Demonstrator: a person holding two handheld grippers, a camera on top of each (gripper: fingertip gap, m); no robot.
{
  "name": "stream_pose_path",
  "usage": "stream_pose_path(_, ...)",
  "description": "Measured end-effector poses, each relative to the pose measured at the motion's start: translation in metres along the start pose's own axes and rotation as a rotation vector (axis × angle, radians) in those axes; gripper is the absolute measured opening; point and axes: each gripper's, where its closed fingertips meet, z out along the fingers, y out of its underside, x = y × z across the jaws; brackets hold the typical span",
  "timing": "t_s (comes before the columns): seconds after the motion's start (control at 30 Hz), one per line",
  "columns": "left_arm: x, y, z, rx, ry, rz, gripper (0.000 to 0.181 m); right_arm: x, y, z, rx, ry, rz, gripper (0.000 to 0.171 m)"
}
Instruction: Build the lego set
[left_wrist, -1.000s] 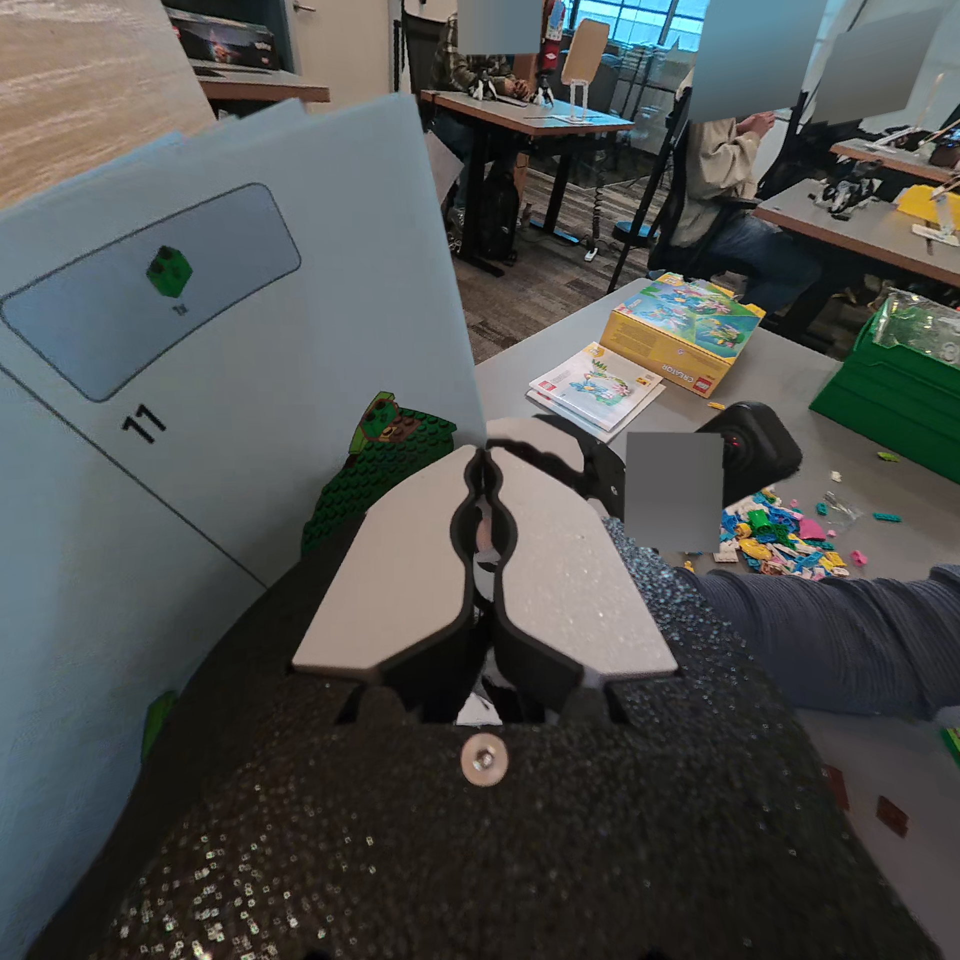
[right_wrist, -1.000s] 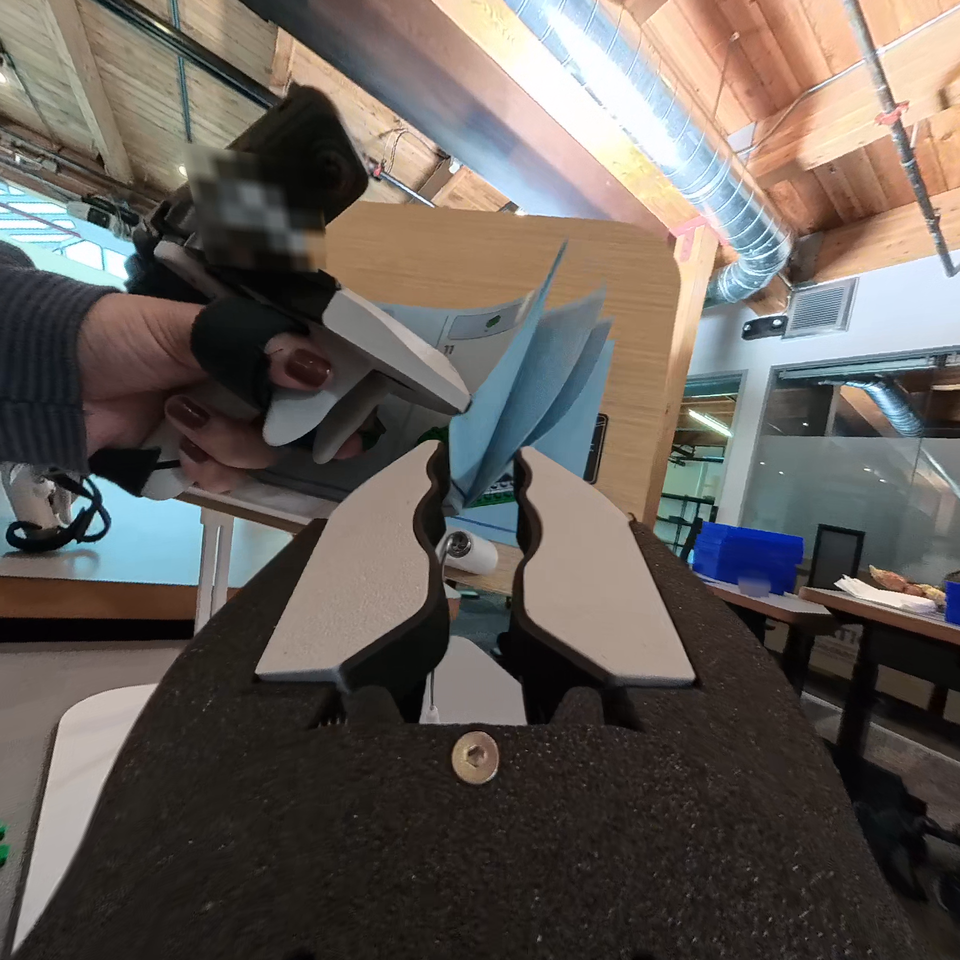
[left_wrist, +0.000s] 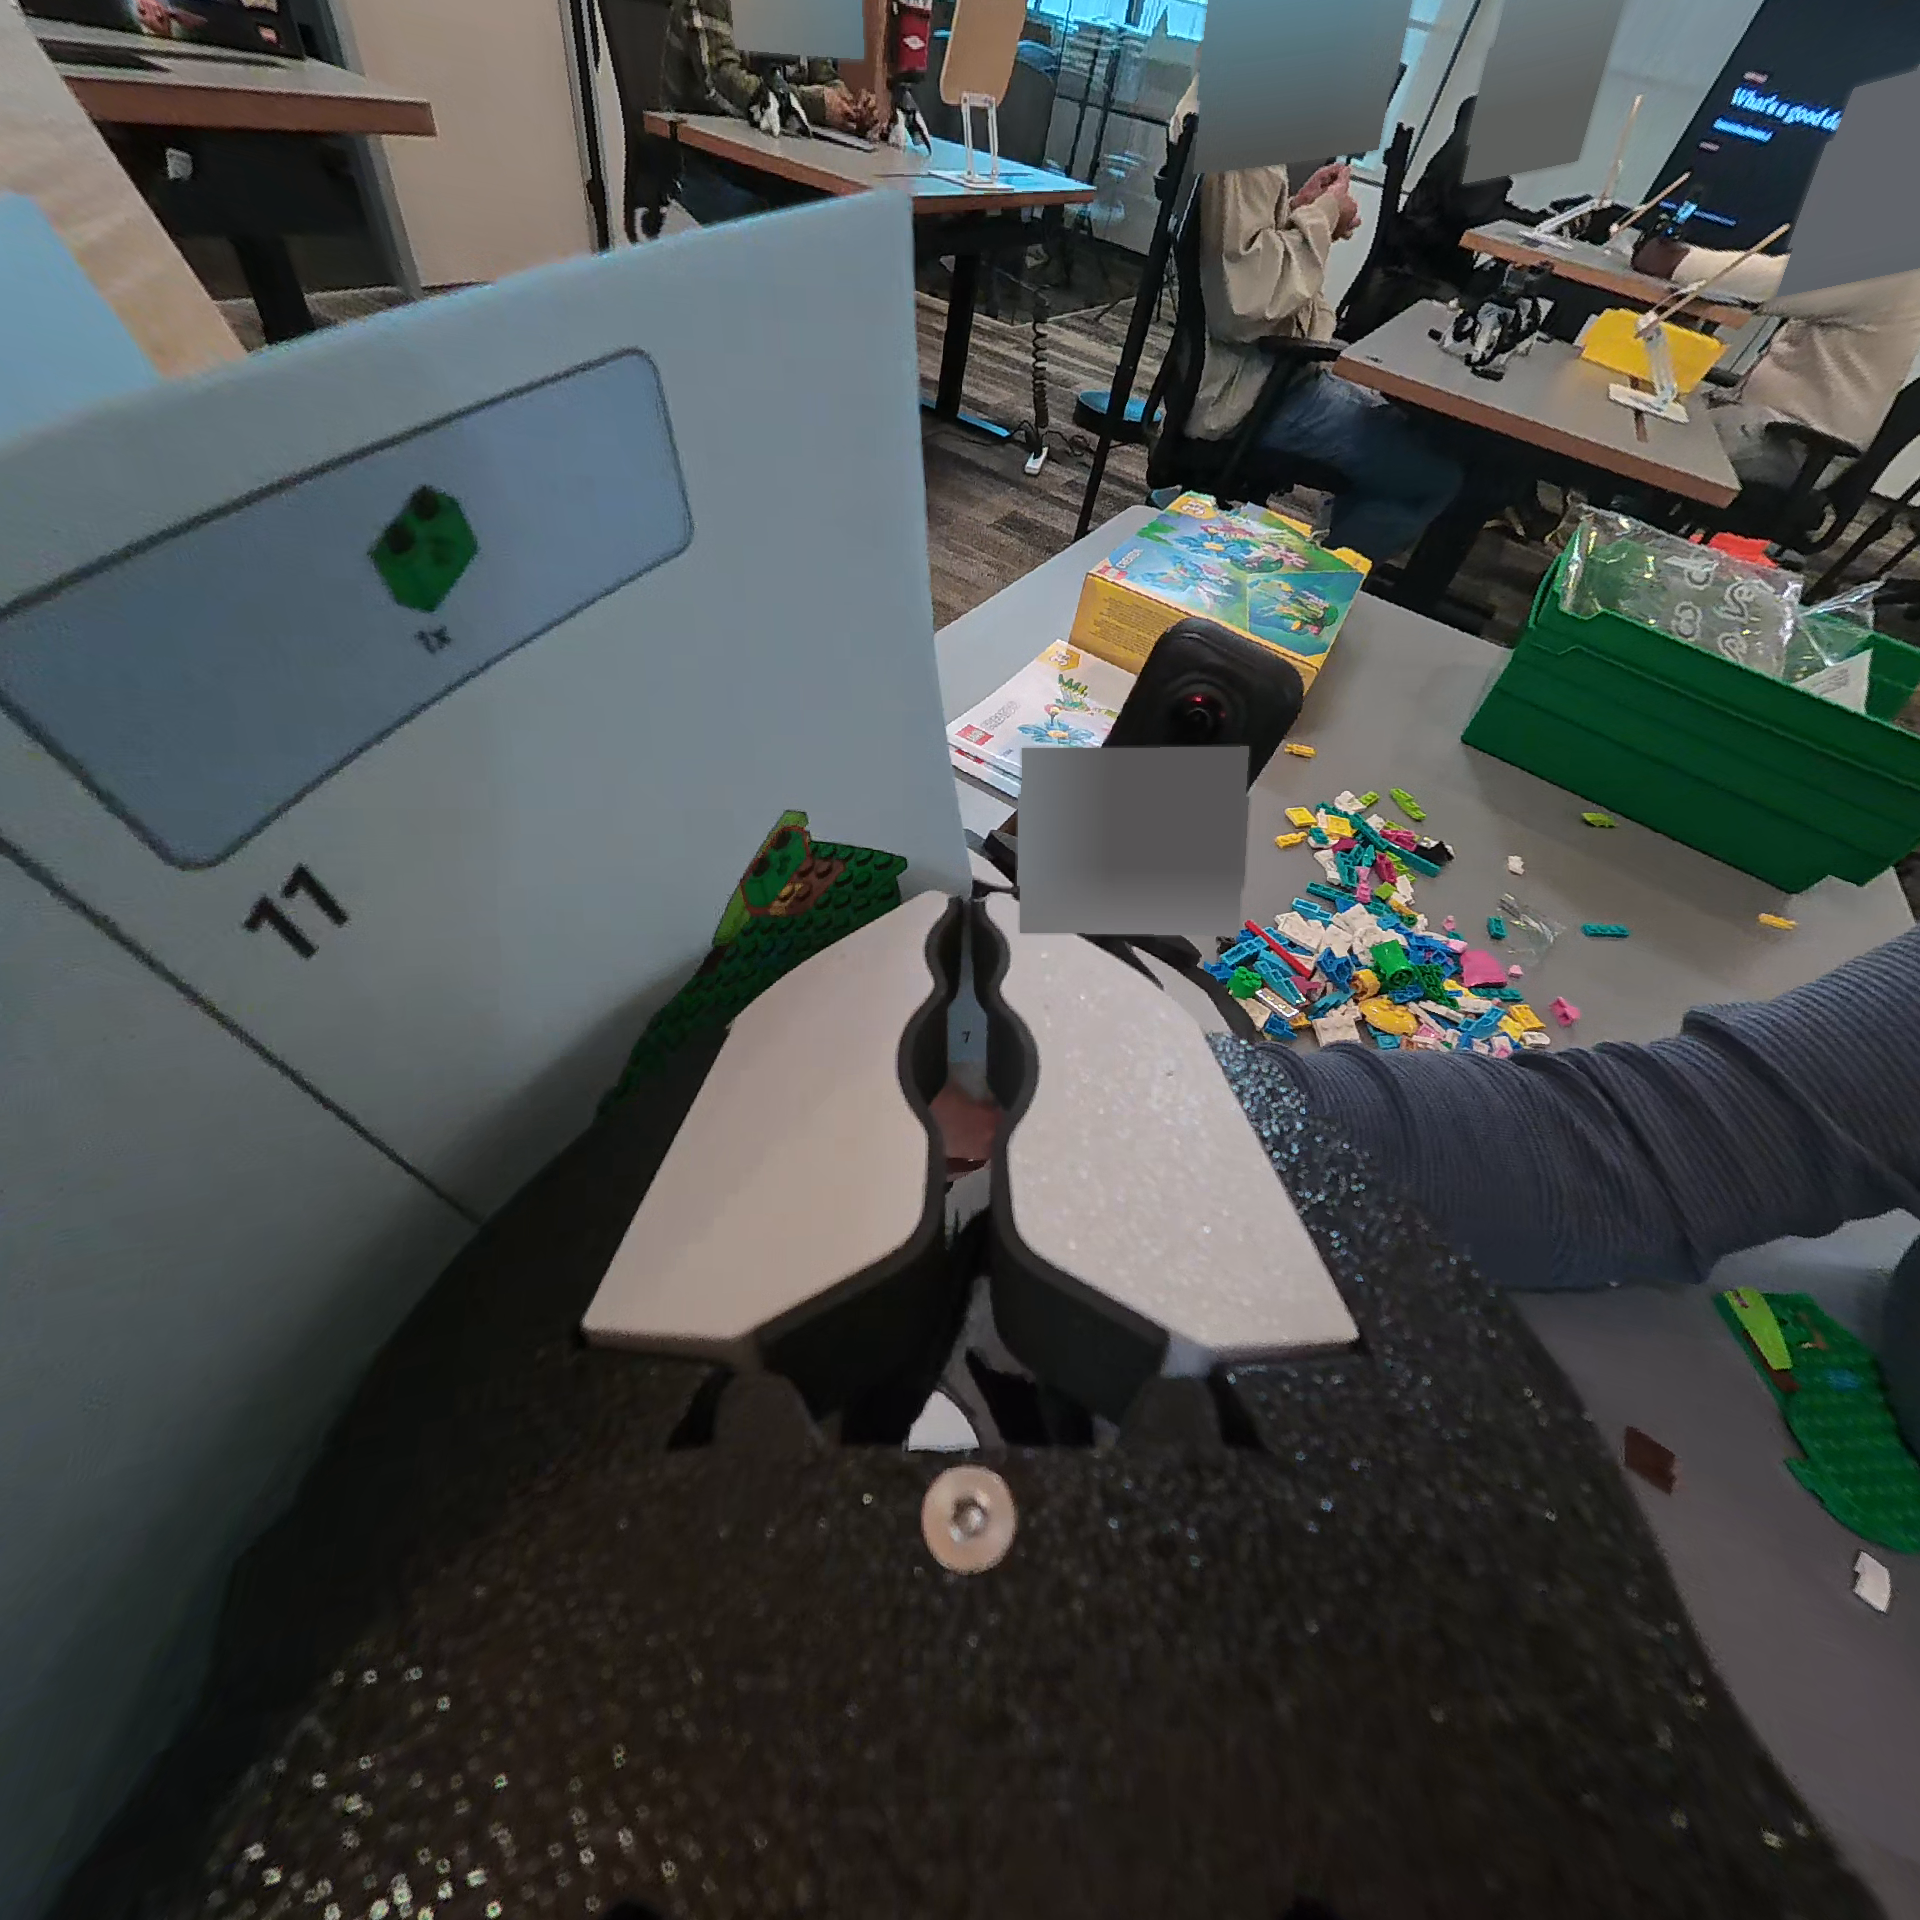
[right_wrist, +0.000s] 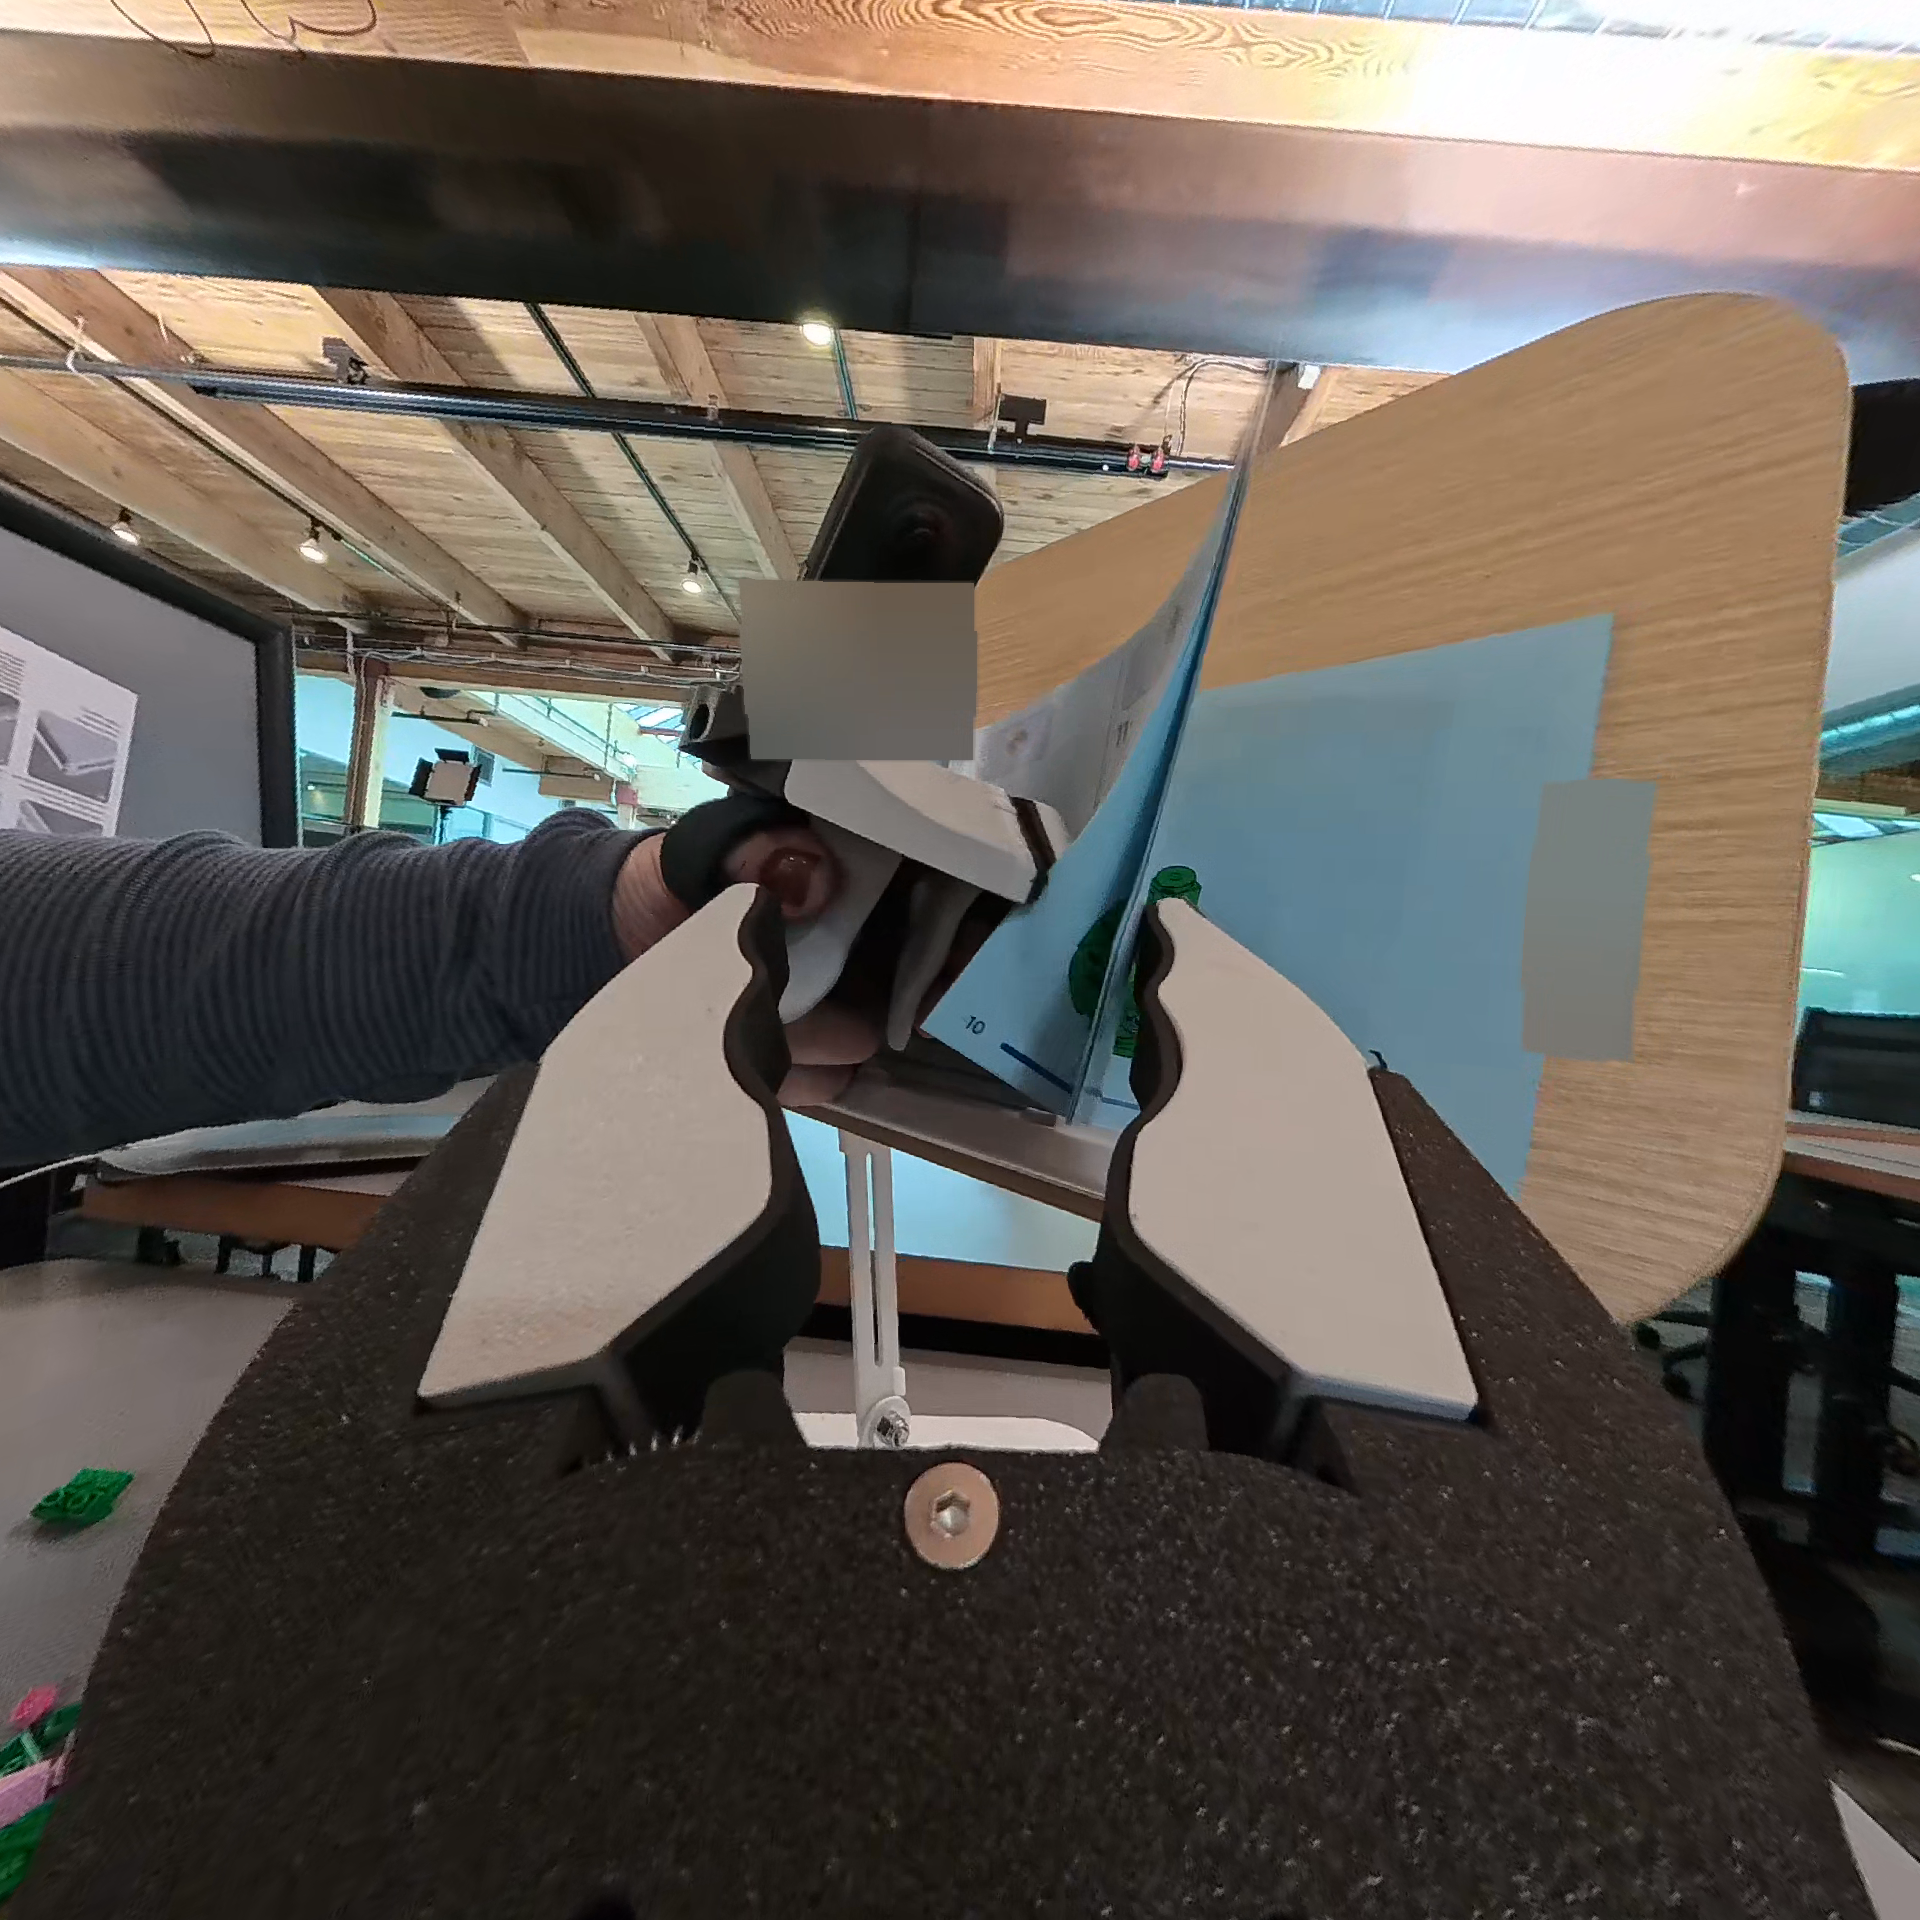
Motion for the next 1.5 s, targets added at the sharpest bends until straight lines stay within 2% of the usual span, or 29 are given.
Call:
stream_pose_path(1.33, 0.001, 0.005, 0.003, -0.037, 0.002, 0.01, 0.0, -0.002, 0.003, 0.001, -0.01, -0.006, -0.002, 0.057)
stream_pose_path(1.5, 0.001, 0.004, 0.002, -0.018, -0.034, 0.056, 0.0, 0.007, 0.003, -0.005, -0.004, 0.055, -0.027, 0.059)
